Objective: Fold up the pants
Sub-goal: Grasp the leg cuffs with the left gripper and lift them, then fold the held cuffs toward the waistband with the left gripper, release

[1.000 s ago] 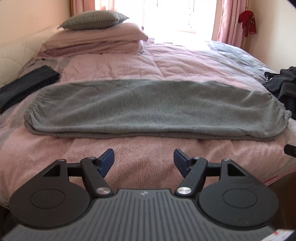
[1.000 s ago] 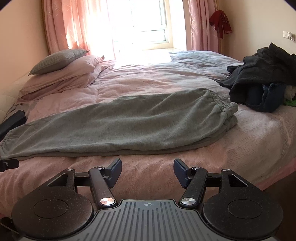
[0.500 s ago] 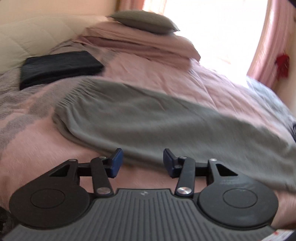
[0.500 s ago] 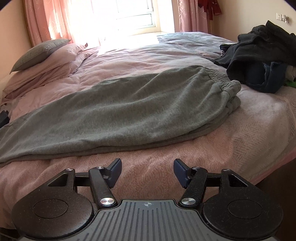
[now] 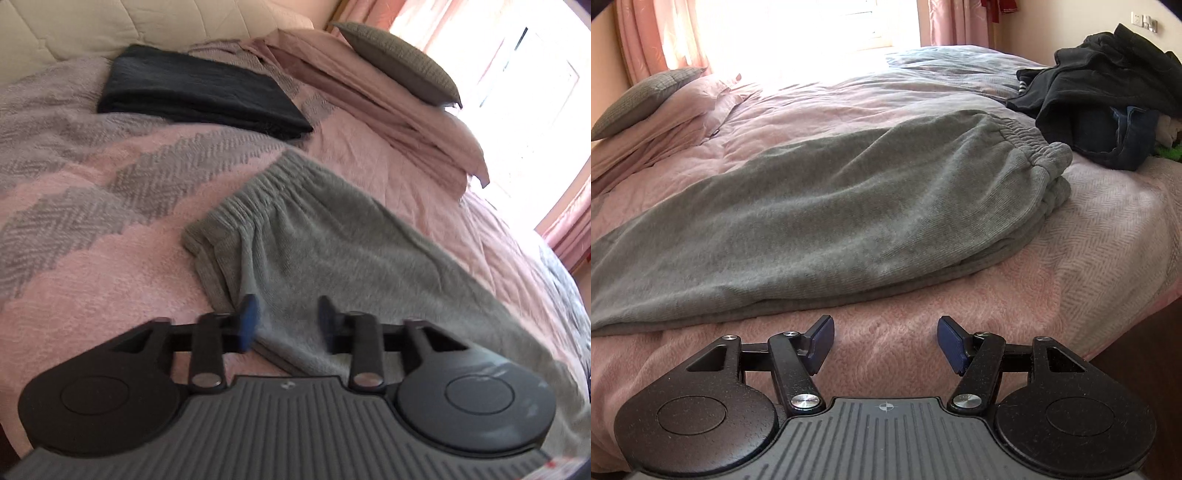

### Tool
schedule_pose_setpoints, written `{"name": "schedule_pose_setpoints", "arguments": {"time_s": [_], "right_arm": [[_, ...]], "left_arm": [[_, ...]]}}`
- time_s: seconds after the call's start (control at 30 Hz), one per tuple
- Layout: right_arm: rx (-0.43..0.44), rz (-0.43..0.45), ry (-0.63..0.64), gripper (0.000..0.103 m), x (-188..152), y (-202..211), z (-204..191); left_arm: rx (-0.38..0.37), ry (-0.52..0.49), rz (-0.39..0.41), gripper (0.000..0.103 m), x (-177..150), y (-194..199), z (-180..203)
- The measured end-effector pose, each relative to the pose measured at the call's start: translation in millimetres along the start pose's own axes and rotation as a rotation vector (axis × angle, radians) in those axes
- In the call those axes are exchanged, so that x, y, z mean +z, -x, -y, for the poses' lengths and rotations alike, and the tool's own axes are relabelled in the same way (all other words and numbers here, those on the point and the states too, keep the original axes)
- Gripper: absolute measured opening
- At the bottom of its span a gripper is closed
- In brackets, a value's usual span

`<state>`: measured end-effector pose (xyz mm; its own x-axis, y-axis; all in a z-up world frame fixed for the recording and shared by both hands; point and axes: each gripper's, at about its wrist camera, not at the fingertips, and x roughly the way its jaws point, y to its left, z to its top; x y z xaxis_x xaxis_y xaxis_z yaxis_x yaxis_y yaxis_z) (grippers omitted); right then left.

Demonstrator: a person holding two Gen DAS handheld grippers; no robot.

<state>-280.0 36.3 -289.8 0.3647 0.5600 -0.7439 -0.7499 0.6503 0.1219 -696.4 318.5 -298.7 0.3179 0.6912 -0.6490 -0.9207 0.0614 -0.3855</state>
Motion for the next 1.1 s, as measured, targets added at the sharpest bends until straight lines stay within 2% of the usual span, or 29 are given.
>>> {"name": "schedule_pose_setpoints", "arguments": {"time_s": [0.07,0.1,0.2,0.33,0.47,0.57,0.67,0.7,0.73,0.77,0.8,0.83,0.93,1.0,1.1], "right_arm": [[-0.007,0.004,-0.009,0.059,5,-2,1],[-0.008,0.006,-0.012,0.059,7,-3,2],[-0.010,0.010,-0.018,0.059,12,-5,2],[-0.017,0.002,-0.023,0.059,15,-11,3],[-0.017,-0.003,-0.029,0.059,16,-14,5],[-0.019,0.000,-0.041,0.059,16,-14,10],[-0.026,-0.006,-0.060,0.059,16,-16,16],[-0.026,-0.008,-0.063,0.059,15,-16,17],[-0.024,-0.008,-0.063,0.059,15,-16,19],[-0.022,-0.005,-0.062,0.059,15,-15,20],[-0.021,-0.001,-0.061,0.059,15,-14,22],[-0.023,0.003,-0.062,0.059,15,-13,24],[-0.035,0.015,-0.082,0.059,16,-9,34],[-0.042,0.025,-0.098,0.059,16,-6,42],[-0.053,0.034,-0.121,0.059,15,-2,53]], "left_arm": [[0.047,0.004,0.025,0.049,3,2,-3],[0.081,0.014,0.035,0.050,4,1,-7],[0.086,0.078,0.012,0.050,5,-6,-23],[0.029,0.130,0.022,0.050,4,-17,-28],[-0.050,0.266,0.054,0.049,3,-34,-40],[-0.075,0.353,0.108,0.044,-6,-39,-49],[-0.057,0.345,0.134,0.037,-10,-39,-45],[-0.033,0.343,0.127,0.023,-7,-39,-44],[-0.026,0.342,0.120,0.018,-4,-39,-43],[-0.023,0.334,0.126,0.017,-1,-36,-40],[-0.005,0.303,0.142,0.016,2,-32,-33],[0.024,0.228,0.168,0.015,7,-25,-19],[0.087,-0.049,0.246,0.014,16,-6,40],[0.074,-0.226,0.293,0.014,17,8,90],[-0.003,-0.511,0.358,0.014,1,29,174]]}}
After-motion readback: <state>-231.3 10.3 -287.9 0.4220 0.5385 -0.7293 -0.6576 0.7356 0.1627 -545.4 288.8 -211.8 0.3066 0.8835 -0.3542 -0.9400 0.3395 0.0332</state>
